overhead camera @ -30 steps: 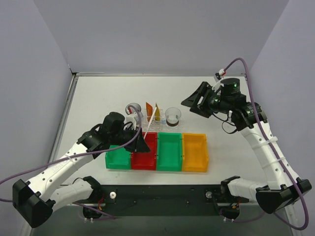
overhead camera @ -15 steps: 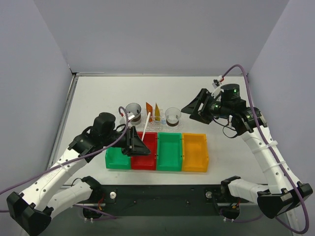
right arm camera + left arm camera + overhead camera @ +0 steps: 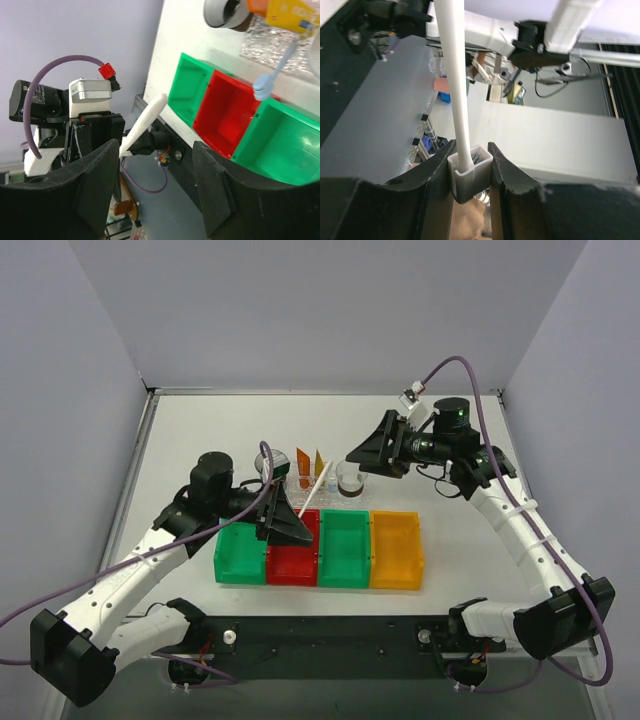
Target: Prepare toiletry sets of a toothbrush and toothpaste on the tray
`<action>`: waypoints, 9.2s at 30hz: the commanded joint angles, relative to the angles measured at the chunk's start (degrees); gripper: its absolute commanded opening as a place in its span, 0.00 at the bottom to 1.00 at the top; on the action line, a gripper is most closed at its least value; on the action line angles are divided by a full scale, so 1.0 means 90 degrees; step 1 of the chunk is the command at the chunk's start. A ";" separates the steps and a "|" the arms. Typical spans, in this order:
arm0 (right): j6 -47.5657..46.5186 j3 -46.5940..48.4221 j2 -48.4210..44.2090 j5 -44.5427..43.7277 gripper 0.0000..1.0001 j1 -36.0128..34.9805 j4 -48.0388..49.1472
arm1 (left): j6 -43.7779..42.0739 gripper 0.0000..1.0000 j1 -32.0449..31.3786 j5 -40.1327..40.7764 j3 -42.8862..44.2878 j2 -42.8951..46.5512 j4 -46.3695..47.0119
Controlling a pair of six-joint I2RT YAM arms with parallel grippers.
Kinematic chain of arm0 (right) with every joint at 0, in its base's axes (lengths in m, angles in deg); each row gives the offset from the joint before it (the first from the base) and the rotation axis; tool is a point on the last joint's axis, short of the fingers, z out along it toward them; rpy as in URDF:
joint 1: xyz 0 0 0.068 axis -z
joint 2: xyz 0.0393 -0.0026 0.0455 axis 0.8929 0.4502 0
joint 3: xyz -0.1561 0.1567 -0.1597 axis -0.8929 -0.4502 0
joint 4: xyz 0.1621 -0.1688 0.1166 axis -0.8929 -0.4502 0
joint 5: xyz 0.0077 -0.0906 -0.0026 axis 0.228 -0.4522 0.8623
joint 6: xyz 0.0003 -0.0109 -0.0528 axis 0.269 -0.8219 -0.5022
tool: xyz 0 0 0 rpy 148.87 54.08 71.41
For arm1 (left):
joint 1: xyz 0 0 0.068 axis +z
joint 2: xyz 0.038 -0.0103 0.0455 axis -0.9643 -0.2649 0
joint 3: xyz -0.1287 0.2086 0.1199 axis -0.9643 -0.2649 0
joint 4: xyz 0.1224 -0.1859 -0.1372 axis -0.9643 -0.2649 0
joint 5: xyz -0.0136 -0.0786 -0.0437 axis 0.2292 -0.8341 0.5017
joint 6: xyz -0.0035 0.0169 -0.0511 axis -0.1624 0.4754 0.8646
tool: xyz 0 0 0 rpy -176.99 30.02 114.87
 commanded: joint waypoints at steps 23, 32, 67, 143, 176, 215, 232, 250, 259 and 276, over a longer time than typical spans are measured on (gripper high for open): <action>0.2266 -0.0891 0.0693 0.1603 0.29 -0.0870 0.4637 | 0.1646 0.00 0.0026 -0.0927 -0.0641 0.0396 0.3176; 0.2295 -0.0832 0.0644 0.1700 0.29 -0.0899 0.4559 | 0.2269 0.00 0.0036 -0.0547 -0.0865 0.0436 0.4190; 0.1855 -0.0041 0.0420 -0.0448 0.00 -0.0831 0.0477 | -0.1791 0.65 0.0290 0.0977 0.0374 0.0670 -0.1385; -0.0029 0.0652 -0.0020 -0.2186 0.53 0.0487 -0.1075 | -0.7426 0.00 -0.0267 0.6191 0.4026 -0.2210 -0.7420; -0.0371 0.2087 0.1396 -0.1542 0.53 0.1532 -0.1457 | -0.7583 0.00 -0.0032 0.6700 0.5179 -0.4223 -0.7820; -0.0664 0.1629 0.1093 -0.1044 0.53 0.1913 -0.1789 | -0.7065 0.00 -0.0286 0.6524 0.4856 -0.4163 -0.8348; -0.0674 0.1619 0.1113 -0.1024 0.53 0.1991 -0.1847 | -0.7006 0.00 -0.0296 0.6612 0.4603 -0.4037 -0.8601; -0.0674 0.1648 0.1171 -0.1024 0.53 0.1991 -0.1847 | -0.6996 0.00 -0.0257 0.6681 0.4837 -0.4310 -0.8524; -0.0693 0.1668 0.1211 -0.1014 0.53 0.2050 -0.1847 | -0.6977 0.00 -0.0257 0.6681 0.4935 -0.4466 -0.8504; -0.0703 0.1736 0.1328 -0.0985 0.54 0.2138 -0.1847 | -0.6948 0.00 -0.0257 0.6671 0.5247 -0.4837 -0.8426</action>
